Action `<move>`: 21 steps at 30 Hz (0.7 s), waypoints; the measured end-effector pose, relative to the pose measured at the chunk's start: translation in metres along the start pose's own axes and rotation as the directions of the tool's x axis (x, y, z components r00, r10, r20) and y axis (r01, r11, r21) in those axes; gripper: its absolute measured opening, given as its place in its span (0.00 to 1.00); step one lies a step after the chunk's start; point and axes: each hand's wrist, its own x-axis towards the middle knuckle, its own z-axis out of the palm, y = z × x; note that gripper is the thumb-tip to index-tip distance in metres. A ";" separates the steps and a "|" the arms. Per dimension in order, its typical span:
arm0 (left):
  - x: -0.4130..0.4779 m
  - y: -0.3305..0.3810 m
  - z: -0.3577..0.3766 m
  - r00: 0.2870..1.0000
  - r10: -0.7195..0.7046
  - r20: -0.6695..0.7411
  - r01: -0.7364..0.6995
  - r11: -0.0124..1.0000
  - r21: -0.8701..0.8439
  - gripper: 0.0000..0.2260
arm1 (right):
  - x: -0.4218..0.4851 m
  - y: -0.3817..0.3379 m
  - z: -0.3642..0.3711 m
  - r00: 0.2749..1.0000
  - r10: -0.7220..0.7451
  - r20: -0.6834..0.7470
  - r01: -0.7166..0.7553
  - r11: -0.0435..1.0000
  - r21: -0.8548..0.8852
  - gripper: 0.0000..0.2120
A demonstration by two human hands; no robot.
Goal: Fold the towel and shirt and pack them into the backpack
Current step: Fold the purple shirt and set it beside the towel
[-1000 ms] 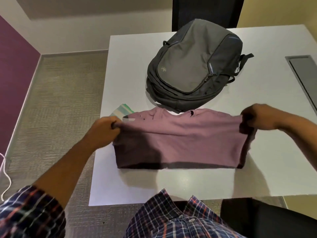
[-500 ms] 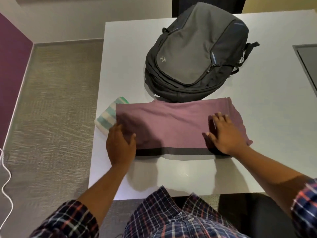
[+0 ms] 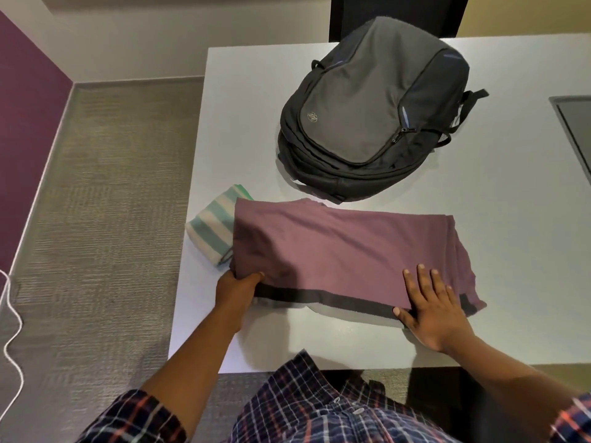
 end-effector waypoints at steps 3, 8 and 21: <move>-0.009 0.002 -0.009 0.996 0.005 0.093 0.001 0.998 -0.066 0.22 | -0.003 0.002 0.000 1.000 -0.012 0.013 0.012 1.000 -0.001 0.45; -0.025 0.000 -0.029 0.989 0.057 0.139 -0.048 0.996 -0.070 0.15 | -0.004 0.000 -0.008 0.999 -0.027 0.044 0.028 0.999 -0.034 0.48; -0.092 0.036 -0.050 0.937 0.339 0.087 -0.306 0.914 -0.267 0.09 | -0.010 -0.068 -0.040 0.966 -0.157 0.205 0.113 0.971 0.212 0.46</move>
